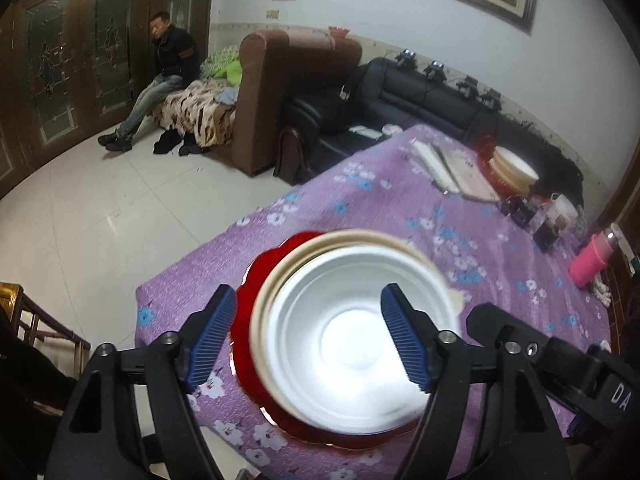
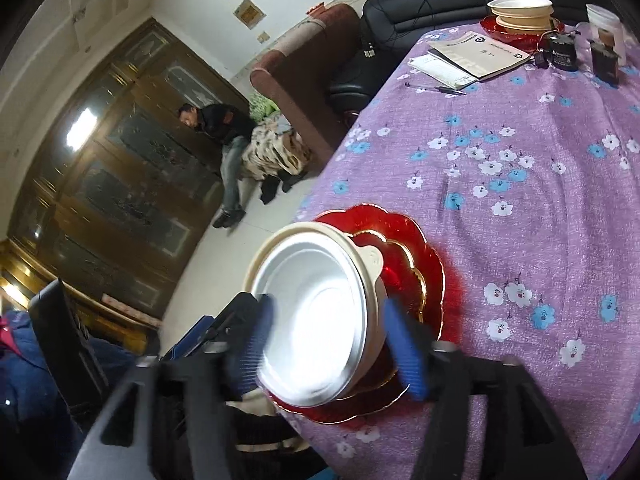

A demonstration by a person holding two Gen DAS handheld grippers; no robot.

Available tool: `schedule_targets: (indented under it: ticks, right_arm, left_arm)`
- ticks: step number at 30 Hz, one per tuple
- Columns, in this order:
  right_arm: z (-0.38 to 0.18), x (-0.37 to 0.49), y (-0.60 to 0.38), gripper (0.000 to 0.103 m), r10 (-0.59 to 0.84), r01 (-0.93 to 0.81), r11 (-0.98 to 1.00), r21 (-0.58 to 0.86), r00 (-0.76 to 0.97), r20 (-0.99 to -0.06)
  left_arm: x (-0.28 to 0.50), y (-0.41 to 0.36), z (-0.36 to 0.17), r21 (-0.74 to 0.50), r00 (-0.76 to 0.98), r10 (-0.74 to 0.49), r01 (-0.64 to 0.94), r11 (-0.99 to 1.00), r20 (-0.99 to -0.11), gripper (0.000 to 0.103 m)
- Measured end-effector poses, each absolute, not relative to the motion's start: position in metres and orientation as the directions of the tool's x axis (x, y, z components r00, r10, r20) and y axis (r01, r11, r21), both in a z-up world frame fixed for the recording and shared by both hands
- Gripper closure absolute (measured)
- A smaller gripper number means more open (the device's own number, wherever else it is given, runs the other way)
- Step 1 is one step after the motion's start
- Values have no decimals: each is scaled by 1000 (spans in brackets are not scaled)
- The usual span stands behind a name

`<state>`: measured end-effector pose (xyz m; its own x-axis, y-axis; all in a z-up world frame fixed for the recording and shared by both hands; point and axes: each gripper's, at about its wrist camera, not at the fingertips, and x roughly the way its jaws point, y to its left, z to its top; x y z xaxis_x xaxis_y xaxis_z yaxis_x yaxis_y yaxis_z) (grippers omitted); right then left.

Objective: Organize plates and bowls
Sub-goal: 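Open the left gripper and lift it off the white foam bowl rim, then move the left gripper to the second white bowl on the tablecloth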

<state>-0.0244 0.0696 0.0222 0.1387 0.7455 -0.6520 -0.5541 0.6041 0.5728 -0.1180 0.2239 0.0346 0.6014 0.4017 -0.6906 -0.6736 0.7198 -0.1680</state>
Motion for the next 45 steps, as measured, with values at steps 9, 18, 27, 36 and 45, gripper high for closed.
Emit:
schedule_targets:
  ticks: [9,18,27,36,45]
  right_arm:
    - [28,-8,4,4,750,-460,651,604,266,-606]
    - [2,25,-91,0,662,-269,747,607,385,-644]
    - [-15,26,-208,0,587,-67,762,644,491,-643]
    - [-7,15,-286,0,519,41,746,664,589,-620]
    - [-6,14,-344,0,357,170,782,600,667,-654]
  left_arm:
    - [-90,173,56,-184,727,325,-525,831,-605,21]
    - [-32,109,38,-169,722,135,-332,928,-678,21]
    - [18,37,6,-206,594,-103,-108,973,-798,21]
    - [47,-35,0,-257,543,-249,64,964,-802,21]
    - [76,-90,-4,-180,583,-218,124,976,-783,21]
